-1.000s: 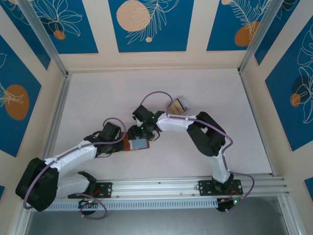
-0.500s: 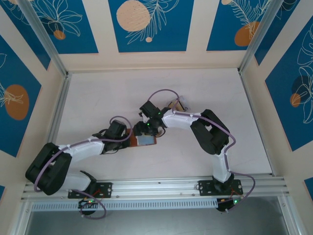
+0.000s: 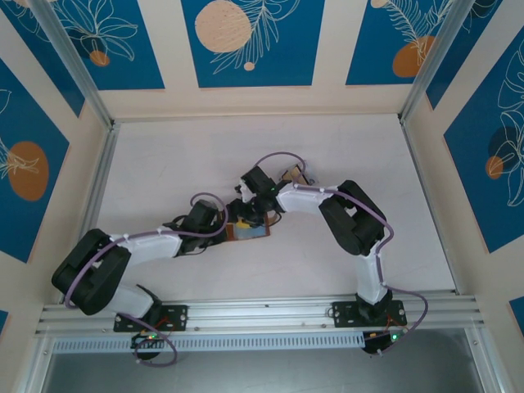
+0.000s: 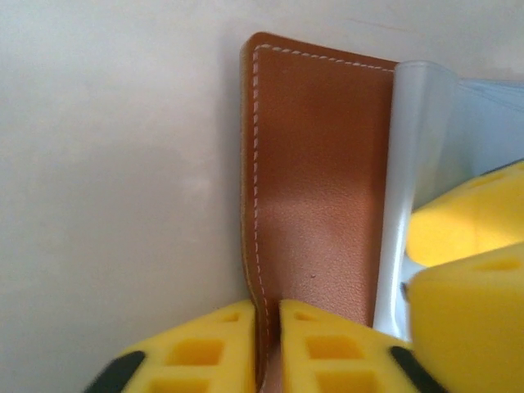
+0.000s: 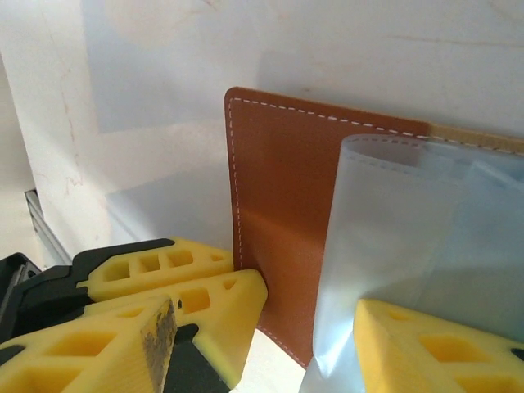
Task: Put the credit cards into the card holder
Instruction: Open the card holder at the center of the table, then flip over the card slot in the card holder.
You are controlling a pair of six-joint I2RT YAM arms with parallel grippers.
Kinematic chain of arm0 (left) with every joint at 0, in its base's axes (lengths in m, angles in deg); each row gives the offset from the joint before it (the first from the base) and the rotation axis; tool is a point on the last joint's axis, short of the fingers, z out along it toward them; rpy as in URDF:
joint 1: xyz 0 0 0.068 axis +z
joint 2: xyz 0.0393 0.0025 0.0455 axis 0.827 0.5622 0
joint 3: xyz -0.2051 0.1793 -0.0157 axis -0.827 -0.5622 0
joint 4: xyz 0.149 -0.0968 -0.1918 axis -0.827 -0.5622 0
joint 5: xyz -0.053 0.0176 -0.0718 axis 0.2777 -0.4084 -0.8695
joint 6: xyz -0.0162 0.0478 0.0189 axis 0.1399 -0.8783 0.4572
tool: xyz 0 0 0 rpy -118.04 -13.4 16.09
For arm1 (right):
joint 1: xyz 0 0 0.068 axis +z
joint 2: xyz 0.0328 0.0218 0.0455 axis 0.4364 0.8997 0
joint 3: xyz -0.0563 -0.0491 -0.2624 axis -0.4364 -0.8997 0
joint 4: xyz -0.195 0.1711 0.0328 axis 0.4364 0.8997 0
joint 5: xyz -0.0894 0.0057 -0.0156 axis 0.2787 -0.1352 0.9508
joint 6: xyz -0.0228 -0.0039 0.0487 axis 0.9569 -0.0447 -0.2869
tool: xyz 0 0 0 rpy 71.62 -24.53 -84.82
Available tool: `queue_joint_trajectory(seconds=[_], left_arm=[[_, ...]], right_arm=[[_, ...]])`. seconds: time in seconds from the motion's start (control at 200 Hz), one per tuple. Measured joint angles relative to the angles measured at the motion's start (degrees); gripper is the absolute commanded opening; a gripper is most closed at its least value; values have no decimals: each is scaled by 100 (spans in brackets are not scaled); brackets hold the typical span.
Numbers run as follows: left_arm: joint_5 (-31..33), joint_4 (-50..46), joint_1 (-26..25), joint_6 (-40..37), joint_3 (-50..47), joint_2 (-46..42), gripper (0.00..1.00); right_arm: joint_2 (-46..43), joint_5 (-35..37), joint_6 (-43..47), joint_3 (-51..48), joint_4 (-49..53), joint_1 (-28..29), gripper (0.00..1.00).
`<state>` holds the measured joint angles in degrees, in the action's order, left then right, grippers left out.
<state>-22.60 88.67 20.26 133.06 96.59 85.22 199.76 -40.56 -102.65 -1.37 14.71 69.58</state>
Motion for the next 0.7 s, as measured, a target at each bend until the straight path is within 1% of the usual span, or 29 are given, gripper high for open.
queue_joint_trajectory(seconds=[0.055, 0.13, 0.25, 0.36, 0.475, 0.54, 0.61, 0.665, 0.7], left_arm=[[0, 35, -11, 61, -20, -7, 34], [-57, 127, -46, 37, -63, -107, 39], [-13, -151, -153, 17, -247, -507, 42], [181, -669, -269, -11, -372, -1034, 43], [402, -964, -544, -83, -378, -1585, 37], [466, -997, -645, -140, -378, -1733, 34], [487, -953, -686, -168, -378, -1725, 28], [498, -898, -693, -186, -378, -1615, 21], [498, -861, -697, -205, -378, -1523, 19]], right_arm=[[4, -46, -37, 0, -2, -28, 61], [7, -81, -76, 0, -11, -83, 61], [33, -50, -81, 4, -26, -61, 61], [35, -46, -76, 4, -22, -59, 60], [35, -50, -72, 4, -17, -68, 60], [37, -55, -74, 4, -11, -76, 60], [37, -74, -72, 4, -4, -87, 60], [37, -96, -72, 4, 0, -98, 60], [39, -114, -72, 4, 2, -109, 60]])
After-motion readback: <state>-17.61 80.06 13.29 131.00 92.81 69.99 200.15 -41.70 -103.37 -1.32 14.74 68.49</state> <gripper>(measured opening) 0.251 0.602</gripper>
